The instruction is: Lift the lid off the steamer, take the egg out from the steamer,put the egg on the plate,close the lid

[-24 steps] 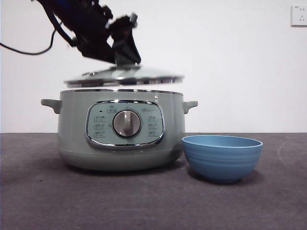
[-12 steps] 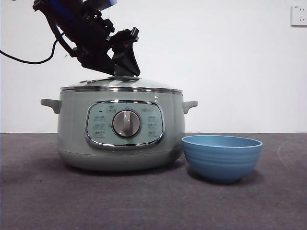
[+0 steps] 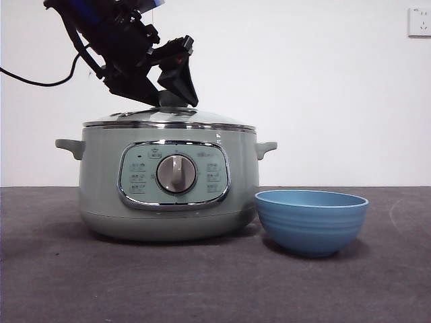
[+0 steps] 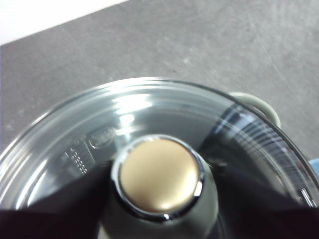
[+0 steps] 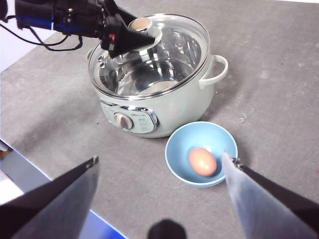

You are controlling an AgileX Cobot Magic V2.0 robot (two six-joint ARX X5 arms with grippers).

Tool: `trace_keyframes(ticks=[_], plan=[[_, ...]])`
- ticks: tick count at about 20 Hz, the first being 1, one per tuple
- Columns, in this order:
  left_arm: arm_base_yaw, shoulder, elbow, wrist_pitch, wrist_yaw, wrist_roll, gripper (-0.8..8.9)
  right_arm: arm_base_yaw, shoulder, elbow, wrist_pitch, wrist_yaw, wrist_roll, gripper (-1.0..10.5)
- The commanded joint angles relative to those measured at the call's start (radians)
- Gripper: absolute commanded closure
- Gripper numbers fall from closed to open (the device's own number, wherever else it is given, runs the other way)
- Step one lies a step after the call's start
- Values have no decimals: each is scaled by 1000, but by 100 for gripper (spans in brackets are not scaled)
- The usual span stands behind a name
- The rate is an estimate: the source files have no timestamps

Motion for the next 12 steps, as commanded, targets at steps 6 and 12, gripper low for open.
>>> trace_keyframes(ticks=[6,12], plan=[[-1,-22,65,-43,-4,4,309,2,-2,-2,3,-2,9,529],[-1,-85,252,-326,0,4,310,2,-2,-2,2,-3,-7,529]])
